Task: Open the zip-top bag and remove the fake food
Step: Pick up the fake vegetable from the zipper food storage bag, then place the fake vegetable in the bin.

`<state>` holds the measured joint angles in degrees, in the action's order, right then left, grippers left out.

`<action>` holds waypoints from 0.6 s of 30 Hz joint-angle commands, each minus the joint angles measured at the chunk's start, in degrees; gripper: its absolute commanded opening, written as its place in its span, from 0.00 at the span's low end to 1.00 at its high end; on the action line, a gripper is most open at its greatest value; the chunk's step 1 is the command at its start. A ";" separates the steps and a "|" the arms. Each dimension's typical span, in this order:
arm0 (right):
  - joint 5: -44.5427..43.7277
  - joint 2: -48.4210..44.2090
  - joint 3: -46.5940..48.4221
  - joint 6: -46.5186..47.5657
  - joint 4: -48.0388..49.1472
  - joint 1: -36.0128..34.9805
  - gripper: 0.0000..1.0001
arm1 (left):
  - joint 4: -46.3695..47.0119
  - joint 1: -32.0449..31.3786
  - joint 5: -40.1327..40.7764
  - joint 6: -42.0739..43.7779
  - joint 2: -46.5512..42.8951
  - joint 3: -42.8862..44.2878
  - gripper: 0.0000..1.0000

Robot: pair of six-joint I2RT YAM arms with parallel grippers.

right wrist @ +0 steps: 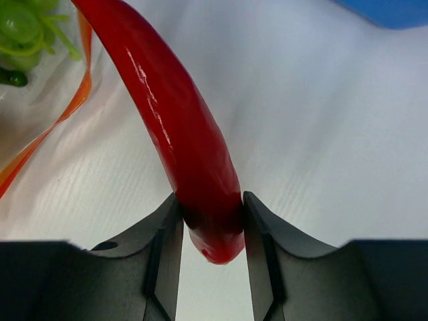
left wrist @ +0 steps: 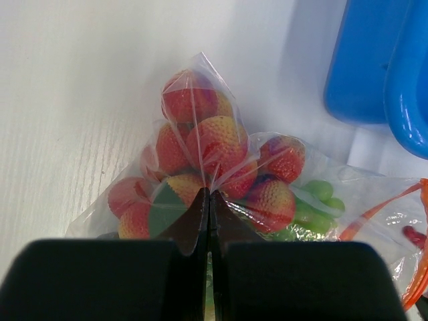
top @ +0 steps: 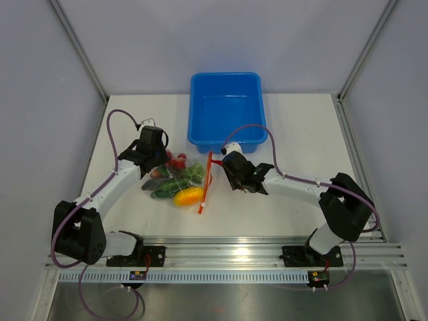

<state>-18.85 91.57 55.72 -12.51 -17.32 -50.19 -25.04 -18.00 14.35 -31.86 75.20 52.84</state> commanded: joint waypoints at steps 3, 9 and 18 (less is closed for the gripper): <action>-10.58 -6.49 0.62 -6.38 -0.52 0.36 0.19 | 0.60 0.16 2.00 -0.22 0.12 0.77 0.00; -14.98 -14.04 -3.86 -7.97 5.61 0.45 0.19 | 0.52 0.16 1.56 -0.22 -0.05 0.78 0.00; -17.98 -11.17 7.98 -5.68 1.77 1.15 0.25 | 0.69 0.16 1.21 -0.31 -0.40 0.60 0.00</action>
<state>-33.63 77.49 56.66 -18.70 -16.23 -50.00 -25.61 -18.00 14.41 -31.94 75.22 52.84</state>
